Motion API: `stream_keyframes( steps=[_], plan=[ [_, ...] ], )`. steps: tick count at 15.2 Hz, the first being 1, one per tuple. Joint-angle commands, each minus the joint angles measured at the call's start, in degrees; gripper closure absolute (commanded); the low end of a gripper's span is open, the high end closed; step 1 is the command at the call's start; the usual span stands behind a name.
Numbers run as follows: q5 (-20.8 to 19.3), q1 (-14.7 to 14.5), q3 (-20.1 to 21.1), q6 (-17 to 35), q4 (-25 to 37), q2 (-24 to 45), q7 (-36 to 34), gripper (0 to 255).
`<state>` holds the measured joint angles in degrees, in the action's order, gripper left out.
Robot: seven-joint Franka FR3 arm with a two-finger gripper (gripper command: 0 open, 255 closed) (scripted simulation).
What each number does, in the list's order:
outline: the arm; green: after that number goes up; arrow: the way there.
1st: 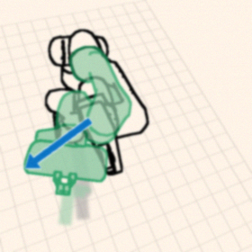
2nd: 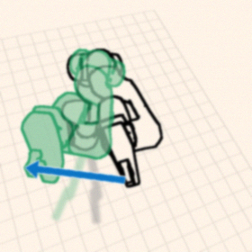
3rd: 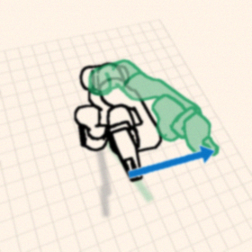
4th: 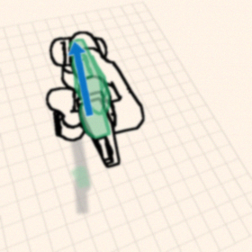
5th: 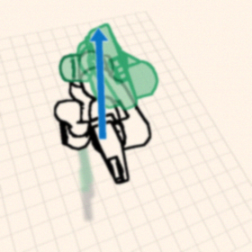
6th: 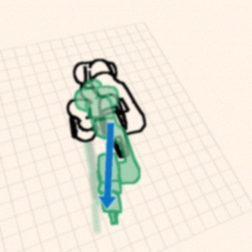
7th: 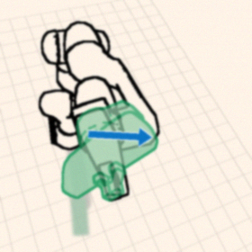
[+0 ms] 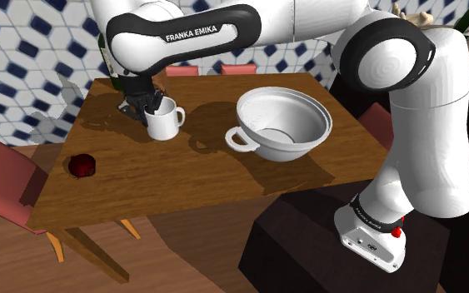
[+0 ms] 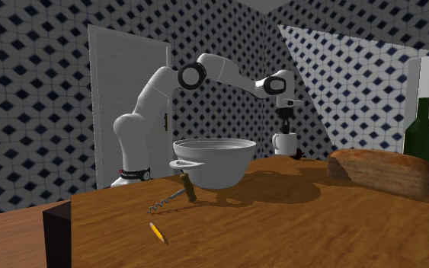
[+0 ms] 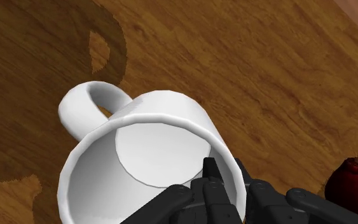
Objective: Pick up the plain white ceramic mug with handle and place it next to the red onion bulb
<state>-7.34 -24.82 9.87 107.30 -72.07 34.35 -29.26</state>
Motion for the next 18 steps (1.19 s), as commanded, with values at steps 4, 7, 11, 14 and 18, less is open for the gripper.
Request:
stream_keyframes(
  steps=[4, 7, 11, 14, 18],
  plan=[
    [-0.19, 0.06, -0.09, 3.43, -2.73, 0.65, -0.28, 255],
    [-0.33, 0.1, -0.17, 5.42, -4.21, 1.17, -0.42, 255],
    [-0.52, 0.11, -0.28, 7.85, -5.8, 2.03, -0.61, 255],
    [-0.52, 0.11, -0.28, 7.85, -5.78, 2.04, -0.61, 255],
    [-0.52, 0.11, -0.29, 7.85, -5.78, 2.04, -0.61, 255]
  ],
)
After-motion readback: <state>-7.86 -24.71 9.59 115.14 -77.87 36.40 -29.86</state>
